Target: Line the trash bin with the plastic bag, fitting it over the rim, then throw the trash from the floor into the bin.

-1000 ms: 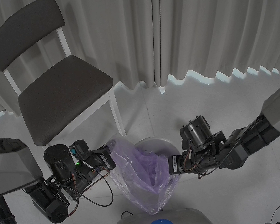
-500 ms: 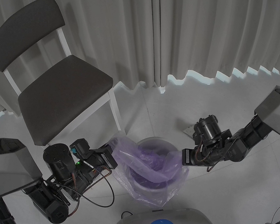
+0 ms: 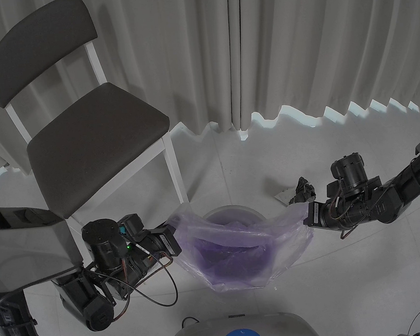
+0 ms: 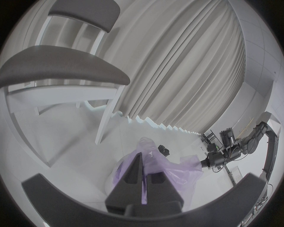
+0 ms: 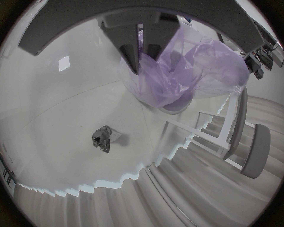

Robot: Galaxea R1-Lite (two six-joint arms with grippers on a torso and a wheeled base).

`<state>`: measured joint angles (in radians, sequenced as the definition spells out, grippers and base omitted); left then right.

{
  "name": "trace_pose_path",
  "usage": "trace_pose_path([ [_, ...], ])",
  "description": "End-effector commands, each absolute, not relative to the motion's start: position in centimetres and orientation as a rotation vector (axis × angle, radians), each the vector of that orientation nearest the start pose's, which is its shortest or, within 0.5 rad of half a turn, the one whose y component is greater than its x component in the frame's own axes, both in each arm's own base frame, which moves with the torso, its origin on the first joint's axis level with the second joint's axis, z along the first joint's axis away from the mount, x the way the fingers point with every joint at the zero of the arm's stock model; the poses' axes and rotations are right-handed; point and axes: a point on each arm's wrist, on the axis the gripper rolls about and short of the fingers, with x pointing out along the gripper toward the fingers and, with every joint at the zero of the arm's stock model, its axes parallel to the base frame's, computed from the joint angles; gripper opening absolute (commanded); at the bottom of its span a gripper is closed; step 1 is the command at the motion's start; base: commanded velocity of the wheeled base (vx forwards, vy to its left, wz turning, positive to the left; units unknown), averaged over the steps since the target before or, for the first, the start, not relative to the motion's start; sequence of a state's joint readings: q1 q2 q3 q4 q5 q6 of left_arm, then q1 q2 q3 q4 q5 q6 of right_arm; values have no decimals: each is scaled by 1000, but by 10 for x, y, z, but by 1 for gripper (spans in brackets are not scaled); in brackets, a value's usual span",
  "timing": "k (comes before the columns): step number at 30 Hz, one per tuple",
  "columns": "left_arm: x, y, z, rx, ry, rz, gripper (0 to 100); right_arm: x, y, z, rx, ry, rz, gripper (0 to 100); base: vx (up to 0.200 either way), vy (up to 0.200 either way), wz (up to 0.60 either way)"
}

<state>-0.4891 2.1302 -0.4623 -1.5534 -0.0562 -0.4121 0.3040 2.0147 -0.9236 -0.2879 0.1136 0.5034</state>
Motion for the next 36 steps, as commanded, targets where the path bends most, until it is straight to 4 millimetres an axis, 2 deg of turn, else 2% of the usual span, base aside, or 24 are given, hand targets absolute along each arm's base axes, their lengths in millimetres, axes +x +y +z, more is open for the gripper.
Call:
trace_pose_path([
  [1, 285, -156, 46, -368, 258, -511, 0, 328, 101, 78, 396, 880, 172, 0, 0, 0, 0],
  [11, 281, -149, 35, -350, 309, -490, 0, 322, 108, 70, 381, 917, 186, 0, 0, 0, 0],
  [14, 278, -147, 36, -345, 316, -487, 0, 318, 111, 68, 374, 930, 190, 0, 0, 0, 0],
  [17, 272, -138, 47, -351, 309, -518, 0, 308, 114, 64, 358, 956, 195, 0, 0, 0, 0],
  [24, 263, -131, 56, -333, 325, -544, 0, 295, 117, 67, 345, 963, 210, 0, 0, 0, 0],
  [30, 258, -129, 63, -319, 328, -550, 0, 281, 119, 79, 340, 944, 237, 0, 0, 0, 0],
  [36, 256, -131, 52, -307, 375, -560, 0, 272, 116, 75, 332, 965, 226, 0, 0, 0, 0],
])
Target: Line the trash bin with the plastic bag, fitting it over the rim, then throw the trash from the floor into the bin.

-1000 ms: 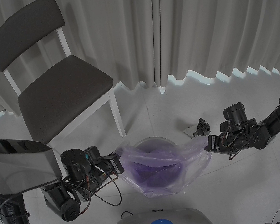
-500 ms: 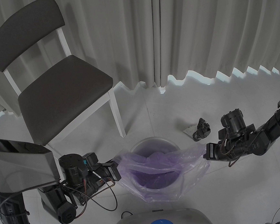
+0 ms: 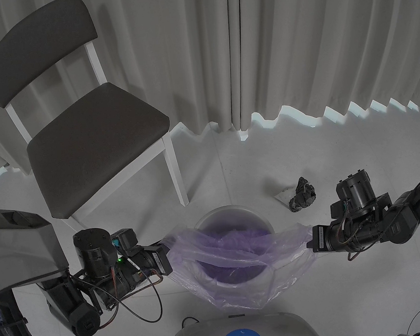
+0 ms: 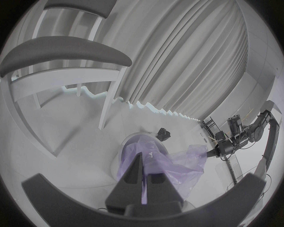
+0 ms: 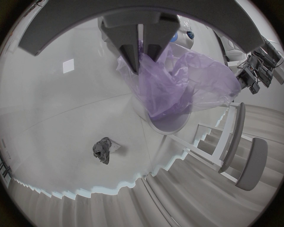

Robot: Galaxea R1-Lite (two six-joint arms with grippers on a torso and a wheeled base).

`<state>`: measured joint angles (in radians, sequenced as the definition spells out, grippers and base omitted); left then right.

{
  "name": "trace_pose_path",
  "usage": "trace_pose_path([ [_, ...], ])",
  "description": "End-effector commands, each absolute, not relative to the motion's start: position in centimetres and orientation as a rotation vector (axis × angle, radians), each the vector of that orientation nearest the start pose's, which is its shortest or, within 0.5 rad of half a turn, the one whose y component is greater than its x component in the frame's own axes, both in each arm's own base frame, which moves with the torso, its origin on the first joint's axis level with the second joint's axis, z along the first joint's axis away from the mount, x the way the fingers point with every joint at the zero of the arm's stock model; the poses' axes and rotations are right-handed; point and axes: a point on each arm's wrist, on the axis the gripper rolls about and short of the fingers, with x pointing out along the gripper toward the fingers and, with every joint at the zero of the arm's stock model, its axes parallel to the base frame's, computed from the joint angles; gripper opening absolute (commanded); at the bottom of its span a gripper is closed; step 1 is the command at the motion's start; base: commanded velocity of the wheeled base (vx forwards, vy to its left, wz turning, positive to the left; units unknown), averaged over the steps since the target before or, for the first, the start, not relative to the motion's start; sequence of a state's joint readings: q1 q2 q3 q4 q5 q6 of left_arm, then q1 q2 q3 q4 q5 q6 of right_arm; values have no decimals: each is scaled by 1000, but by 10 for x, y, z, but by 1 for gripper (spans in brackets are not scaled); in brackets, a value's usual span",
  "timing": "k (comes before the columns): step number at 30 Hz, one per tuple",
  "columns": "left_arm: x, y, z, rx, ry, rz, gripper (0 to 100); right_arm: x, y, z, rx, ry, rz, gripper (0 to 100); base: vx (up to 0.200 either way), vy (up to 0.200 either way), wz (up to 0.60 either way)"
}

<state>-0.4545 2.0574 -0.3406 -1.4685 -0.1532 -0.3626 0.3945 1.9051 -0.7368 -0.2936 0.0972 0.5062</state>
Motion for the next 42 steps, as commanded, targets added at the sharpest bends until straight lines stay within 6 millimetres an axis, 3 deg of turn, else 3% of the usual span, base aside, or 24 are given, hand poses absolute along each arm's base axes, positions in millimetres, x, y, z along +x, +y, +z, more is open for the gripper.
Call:
trace_pose_path([
  [1, 257, -132, 49, -305, 382, -562, 0, 272, 116, 73, 330, 973, 224, 0, 0, 0, 0],
  [9, 263, -136, 27, -274, 429, -555, 0, 273, 116, 57, 326, 1013, 211, 0, 0, 0, 0],
  [12, 270, -141, 12, -274, 413, -560, 0, 285, 120, 43, 336, 987, 216, 0, 0, 0, 0],
  [22, 277, -149, 8, -278, 404, -570, 0, 328, 119, 19, 367, 952, 192, 0, 0, 0, 0],
  [28, 272, -162, 8, -281, 406, -609, 0, 357, 101, 23, 413, 895, 152, 0, 0, 0, 0],
  [35, 269, -168, 4, -288, 423, -612, 0, 359, 87, 24, 431, 890, 130, 0, 0, 0, 0],
  [42, 269, -155, 2, -281, 440, -579, 0, 341, 101, 14, 408, 952, 155, 0, 0, 0, 0],
])
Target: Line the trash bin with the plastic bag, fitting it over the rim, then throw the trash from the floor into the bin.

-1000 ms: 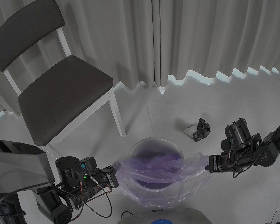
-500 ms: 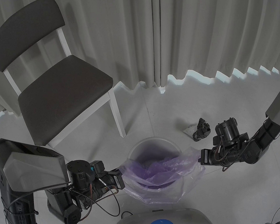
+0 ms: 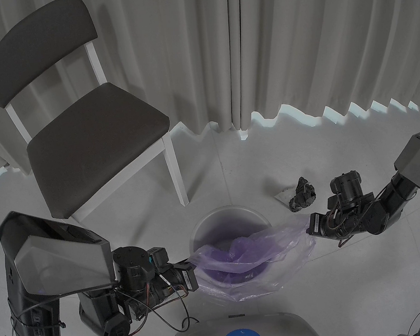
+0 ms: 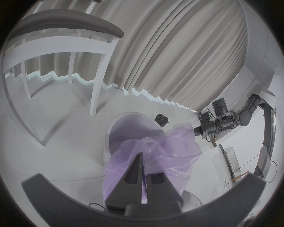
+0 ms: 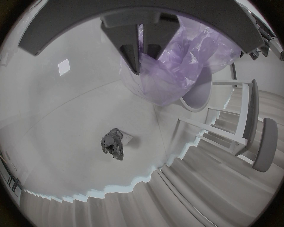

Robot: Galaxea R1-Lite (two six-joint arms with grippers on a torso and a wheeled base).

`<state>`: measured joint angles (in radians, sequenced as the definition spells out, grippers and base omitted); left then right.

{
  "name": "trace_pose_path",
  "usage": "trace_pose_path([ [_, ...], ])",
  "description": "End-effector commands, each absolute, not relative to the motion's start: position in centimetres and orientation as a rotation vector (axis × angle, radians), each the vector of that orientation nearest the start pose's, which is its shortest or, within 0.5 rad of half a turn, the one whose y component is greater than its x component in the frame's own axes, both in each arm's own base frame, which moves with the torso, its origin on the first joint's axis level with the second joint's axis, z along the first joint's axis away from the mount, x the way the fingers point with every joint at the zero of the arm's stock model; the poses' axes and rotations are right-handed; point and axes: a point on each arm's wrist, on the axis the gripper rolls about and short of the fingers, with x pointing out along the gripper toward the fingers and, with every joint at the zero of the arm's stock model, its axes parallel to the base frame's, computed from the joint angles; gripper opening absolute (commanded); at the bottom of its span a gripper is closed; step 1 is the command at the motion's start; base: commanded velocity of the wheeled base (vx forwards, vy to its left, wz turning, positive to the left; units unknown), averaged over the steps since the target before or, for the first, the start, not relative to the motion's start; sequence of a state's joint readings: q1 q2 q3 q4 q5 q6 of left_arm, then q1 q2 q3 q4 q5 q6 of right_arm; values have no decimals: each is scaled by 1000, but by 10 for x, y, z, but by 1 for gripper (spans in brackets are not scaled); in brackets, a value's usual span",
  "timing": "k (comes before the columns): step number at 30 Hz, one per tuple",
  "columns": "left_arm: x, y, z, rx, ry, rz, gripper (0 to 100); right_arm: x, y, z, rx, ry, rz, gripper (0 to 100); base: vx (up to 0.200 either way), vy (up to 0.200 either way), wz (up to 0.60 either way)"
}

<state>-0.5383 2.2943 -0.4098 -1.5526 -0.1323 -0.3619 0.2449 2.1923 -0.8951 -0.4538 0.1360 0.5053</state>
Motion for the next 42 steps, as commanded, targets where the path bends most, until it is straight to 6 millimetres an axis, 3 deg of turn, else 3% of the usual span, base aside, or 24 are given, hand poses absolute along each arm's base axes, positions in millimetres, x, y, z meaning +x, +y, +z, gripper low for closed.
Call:
trace_pose_path([
  [1, 270, -152, 2, -282, 440, -573, 0, 339, 103, 14, 404, 956, 161, 0, 0, 0, 0],
  [8, 288, -131, 8, -309, 398, -534, 0, 313, 127, 17, 367, 993, 228, 0, 0, 0, 0],
  [14, 294, -125, 7, -318, 388, -520, 0, 312, 128, 13, 377, 1010, 220, 0, 0, 0, 0],
  [20, 287, -144, -2, -311, 428, -573, 0, 316, 122, 10, 390, 998, 205, 0, 0, 0, 0],
  [30, 281, -169, -6, -350, 447, -617, 0, 352, 98, 8, 455, 908, 171, 0, 0, 0, 0],
  [34, 284, -178, -20, -364, 474, -615, 0, 364, 93, 5, 475, 899, 175, 0, 0, 0, 0],
  [42, 300, -166, -28, -378, 460, -553, 0, 347, 110, -3, 446, 954, 209, 0, 0, 0, 0],
])
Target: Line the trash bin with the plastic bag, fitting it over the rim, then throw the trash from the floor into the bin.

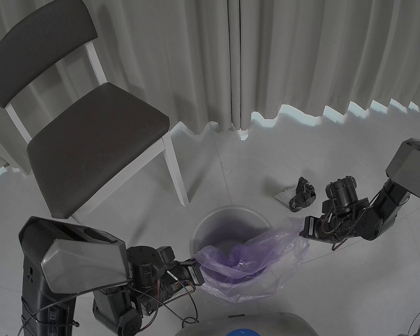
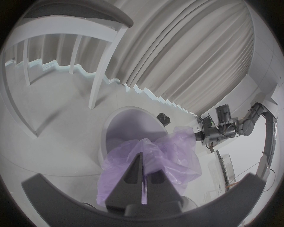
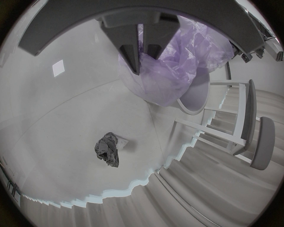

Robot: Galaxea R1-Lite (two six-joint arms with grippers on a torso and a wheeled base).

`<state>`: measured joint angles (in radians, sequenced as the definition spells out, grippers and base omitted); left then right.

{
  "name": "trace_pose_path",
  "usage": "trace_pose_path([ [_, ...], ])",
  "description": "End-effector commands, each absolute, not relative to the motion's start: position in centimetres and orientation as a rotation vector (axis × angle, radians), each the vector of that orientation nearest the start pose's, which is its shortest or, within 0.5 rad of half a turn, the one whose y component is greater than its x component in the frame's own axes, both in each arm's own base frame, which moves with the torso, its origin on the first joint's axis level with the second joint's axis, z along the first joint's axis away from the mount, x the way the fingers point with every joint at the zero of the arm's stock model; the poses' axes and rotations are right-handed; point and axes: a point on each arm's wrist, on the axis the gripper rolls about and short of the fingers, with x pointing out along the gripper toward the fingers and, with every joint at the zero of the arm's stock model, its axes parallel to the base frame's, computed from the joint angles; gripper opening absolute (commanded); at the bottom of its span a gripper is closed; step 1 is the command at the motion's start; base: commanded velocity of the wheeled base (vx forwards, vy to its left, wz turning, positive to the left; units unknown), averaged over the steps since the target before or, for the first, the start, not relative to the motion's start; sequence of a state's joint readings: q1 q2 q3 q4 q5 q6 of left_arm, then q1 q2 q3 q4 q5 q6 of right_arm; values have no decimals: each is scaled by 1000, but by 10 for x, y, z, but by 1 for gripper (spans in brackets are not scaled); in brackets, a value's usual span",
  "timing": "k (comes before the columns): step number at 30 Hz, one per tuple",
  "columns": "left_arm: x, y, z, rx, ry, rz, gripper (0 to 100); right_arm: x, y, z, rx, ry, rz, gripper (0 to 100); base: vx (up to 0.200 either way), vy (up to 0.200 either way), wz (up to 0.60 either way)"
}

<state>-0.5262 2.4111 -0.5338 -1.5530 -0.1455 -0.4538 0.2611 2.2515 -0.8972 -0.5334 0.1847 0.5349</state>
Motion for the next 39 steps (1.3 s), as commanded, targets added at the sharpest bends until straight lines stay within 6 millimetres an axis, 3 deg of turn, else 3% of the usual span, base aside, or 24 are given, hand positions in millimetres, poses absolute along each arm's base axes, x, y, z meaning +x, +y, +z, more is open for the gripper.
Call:
trace_pose_path([
  [1, 302, -163, -28, -382, 457, -546, 0, 343, 115, -4, 438, 963, 220, 0, 0, 0, 0],
  [8, 308, -153, -16, -397, 417, -522, 0, 327, 136, 2, 413, 978, 272, 0, 0, 0, 0],
  [13, 309, -150, -11, -396, 403, -513, 0, 314, 135, 16, 412, 965, 289, 0, 0, 0, 0],
  [17, 305, -152, -12, -389, 410, -522, 0, 310, 130, 15, 417, 953, 283, 0, 0, 0, 0],
  [25, 303, -157, -19, -378, 432, -529, 0, 322, 116, -3, 441, 892, 258, 0, 0, 0, 0],
  [39, 303, -157, -14, -377, 415, -527, 0, 330, 118, -23, 431, 922, 245, 0, 0, 0, 0],
])
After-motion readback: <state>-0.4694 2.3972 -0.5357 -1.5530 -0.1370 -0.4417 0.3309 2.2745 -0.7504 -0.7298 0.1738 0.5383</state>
